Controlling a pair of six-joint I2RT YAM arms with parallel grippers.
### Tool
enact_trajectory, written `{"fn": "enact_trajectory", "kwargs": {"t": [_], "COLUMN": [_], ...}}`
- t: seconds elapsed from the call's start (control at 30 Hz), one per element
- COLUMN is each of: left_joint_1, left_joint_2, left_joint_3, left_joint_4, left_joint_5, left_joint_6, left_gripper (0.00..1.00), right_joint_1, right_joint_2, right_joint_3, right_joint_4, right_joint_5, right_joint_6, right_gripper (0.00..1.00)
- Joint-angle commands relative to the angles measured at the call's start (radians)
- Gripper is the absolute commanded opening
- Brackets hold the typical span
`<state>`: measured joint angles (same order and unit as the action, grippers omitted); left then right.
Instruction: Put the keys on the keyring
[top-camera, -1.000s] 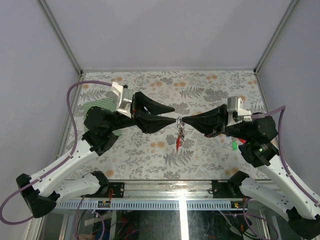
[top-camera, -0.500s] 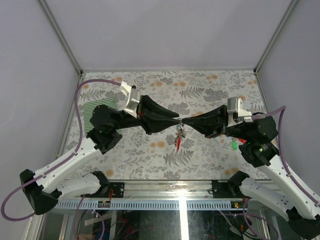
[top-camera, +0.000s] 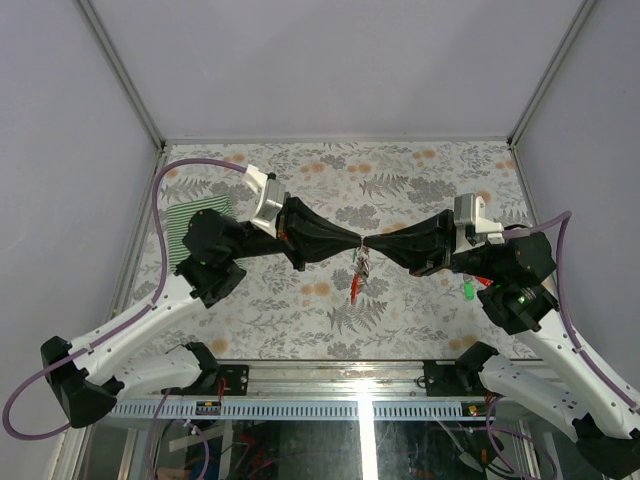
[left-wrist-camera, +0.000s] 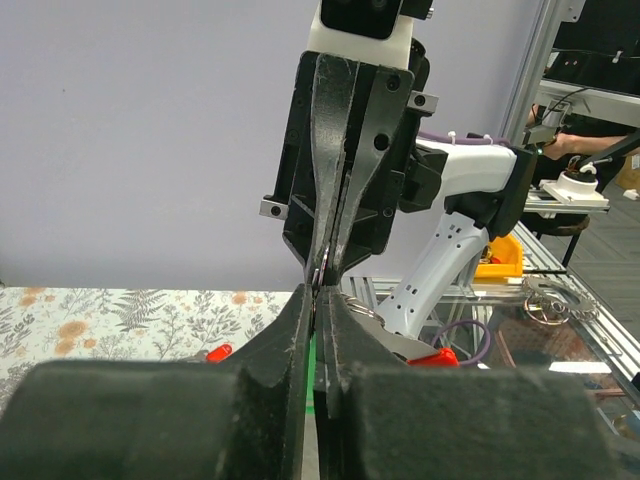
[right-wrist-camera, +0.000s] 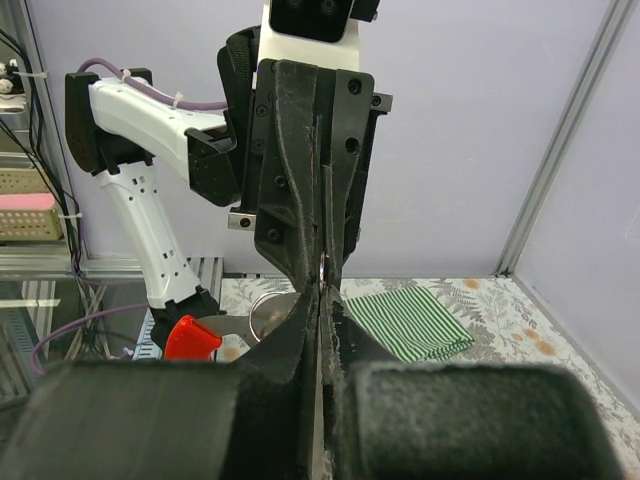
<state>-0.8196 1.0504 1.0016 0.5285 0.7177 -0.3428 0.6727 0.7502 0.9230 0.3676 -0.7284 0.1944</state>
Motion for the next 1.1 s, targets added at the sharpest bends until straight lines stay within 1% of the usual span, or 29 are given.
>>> {"fn": "enact_trajectory", "kwargs": {"t": [0.0,0.03,0.17,0.23,0.27,0.4,0.47,0.53,0.67,0.8,1.07], "left_joint_1": [-0.008,-0.009,-0.007,-0.007,-0.007,-0.008,-0.009,-0.016,-0.067,-0.117,-0.148], "left_joint_2": [-0.004,-0.006,-0.01,-0.004,0.001,0.049,0.088,0.141,0.219,0.249,0.265], "left_joint_3": [0.048,0.066,0.173,0.241,0.278,0.433,0.51,0.585,0.72,0.778,0.824], "left_joint_4": [-0.022,-0.054,-0.384,-0.566,-0.661,-1.009,-1.159,-1.298,-1.529,-1.604,-1.636], "left_joint_5": [0.026,0.032,0.055,0.061,0.059,0.036,0.008,-0.04,-0.153,-0.215,-0.265], "left_joint_6": [0.032,0.058,0.214,0.307,0.356,0.533,0.601,0.663,0.763,0.8,0.822], "left_gripper": [0.0,0.0,0.0,0.0,0.0,0.0,0.0,0.0,0.0,0.0,0.0], "right_joint_1": [-0.004,-0.004,-0.005,-0.004,-0.004,-0.004,-0.004,-0.004,-0.005,-0.004,-0.004], "right_joint_2": [-0.008,-0.01,-0.025,-0.03,-0.031,-0.012,0.013,0.047,0.086,0.117,0.201], "right_joint_3": [0.06,0.072,0.145,0.184,0.202,0.273,0.311,0.341,0.335,0.29,0.268], "right_joint_4": [0.062,0.034,-0.183,-0.302,-0.358,-0.555,-0.643,-0.714,-0.722,-0.652,-0.576], "right_joint_5": [-0.013,-0.018,-0.016,-0.004,0.007,0.013,0.009,-0.006,-0.027,-0.082,-0.221], "right_joint_6": [-0.006,-0.021,-0.127,-0.174,-0.191,-0.231,-0.243,-0.25,-0.247,-0.22,-0.171], "right_gripper": [0.01,0.04,0.26,0.34,0.36,0.38,0.39,0.42,0.45,0.44,0.43]}}
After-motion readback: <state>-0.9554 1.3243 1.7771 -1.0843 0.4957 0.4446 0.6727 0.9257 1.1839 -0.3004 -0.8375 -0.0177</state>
